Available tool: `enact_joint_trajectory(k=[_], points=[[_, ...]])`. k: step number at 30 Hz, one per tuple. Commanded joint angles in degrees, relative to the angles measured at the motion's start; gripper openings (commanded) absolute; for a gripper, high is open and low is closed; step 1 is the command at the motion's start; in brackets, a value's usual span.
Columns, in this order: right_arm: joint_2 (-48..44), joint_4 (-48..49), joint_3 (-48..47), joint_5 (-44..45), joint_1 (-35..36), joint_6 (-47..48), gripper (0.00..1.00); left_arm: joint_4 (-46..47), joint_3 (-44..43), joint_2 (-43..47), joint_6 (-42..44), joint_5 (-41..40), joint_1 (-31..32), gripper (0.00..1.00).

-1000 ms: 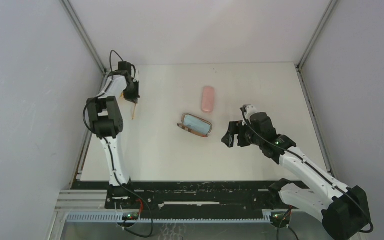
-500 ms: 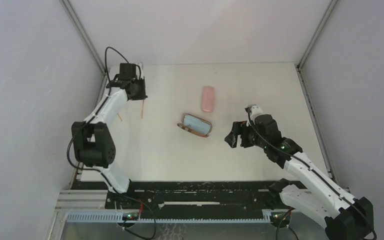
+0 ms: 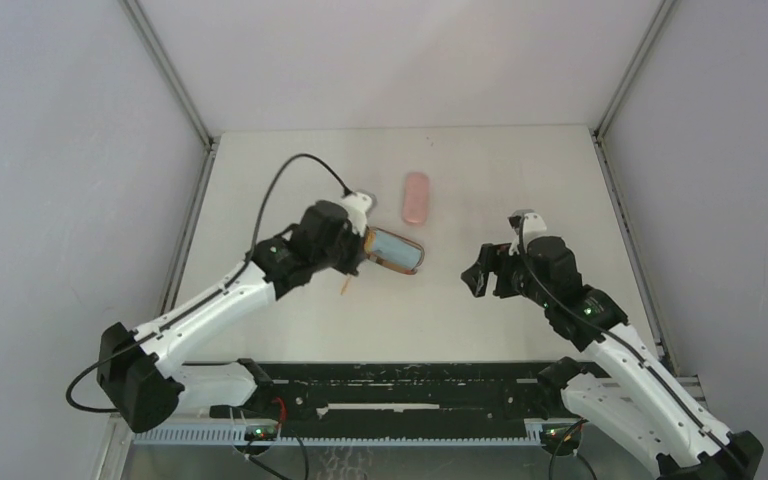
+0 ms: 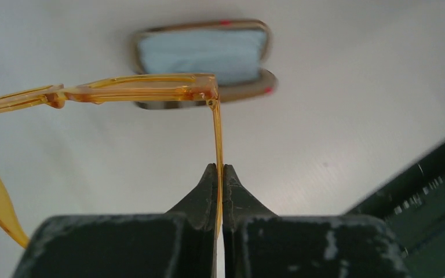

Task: Organize the sunglasses
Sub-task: Place the sunglasses at the center of the board.

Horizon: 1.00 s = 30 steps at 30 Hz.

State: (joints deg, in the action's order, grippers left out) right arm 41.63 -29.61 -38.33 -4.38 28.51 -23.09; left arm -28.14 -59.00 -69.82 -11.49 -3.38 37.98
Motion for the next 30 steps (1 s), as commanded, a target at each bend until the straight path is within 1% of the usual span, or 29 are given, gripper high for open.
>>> enact_joint_trajectory(k=[1,4,6,8,12,17,20,23,28,30], points=[[-4.6,-2.7,-3.4,5.6,-0.2,-0.6,0.80,2.1,4.2,3.8,-0.2,1.0,12.0,0.00],[-8.1,-3.7,-3.7,7.2,-0.2,-2.0,0.80,4.7,5.9,3.5,0.5,3.5,20.4,0.00],[-10.0,-4.7,-3.9,7.4,-0.2,-2.9,0.79,5.2,6.2,2.2,2.2,4.8,24.9,0.00],[-11.1,-6.1,-4.2,7.6,-0.2,-3.8,0.79,5.4,6.5,0.5,4.1,6.7,28.0,0.00],[-13.0,-8.3,-4.3,9.0,-0.2,-4.6,0.79,3.1,4.1,-5.9,9.1,10.6,31.2,0.00],[-13.9,-12.2,-4.2,10.6,-0.2,-6.4,0.79,-1.1,-3.1,-14.8,14.3,9.4,32.0,0.00],[-15.1,-15.1,-2.9,13.3,-0.2,-10.7,0.78,-1.2,-5.7,-18.7,18.0,8.5,32.0,0.00],[-17.8,-15.9,-0.3,13.1,-0.2,-14.3,0.78,-1.6,-7.5,-22.2,21.4,7.6,31.8,0.00],[-21.9,-16.5,0.9,14.6,-0.2,-17.3,0.77,-3.5,-11.6,-28.4,24.9,11.4,31.7,0.01],[-22.9,-16.7,0.9,15.6,-0.2,-17.8,0.77,-3.5,-12.0,-29.9,25.6,12.4,31.7,0.02]])
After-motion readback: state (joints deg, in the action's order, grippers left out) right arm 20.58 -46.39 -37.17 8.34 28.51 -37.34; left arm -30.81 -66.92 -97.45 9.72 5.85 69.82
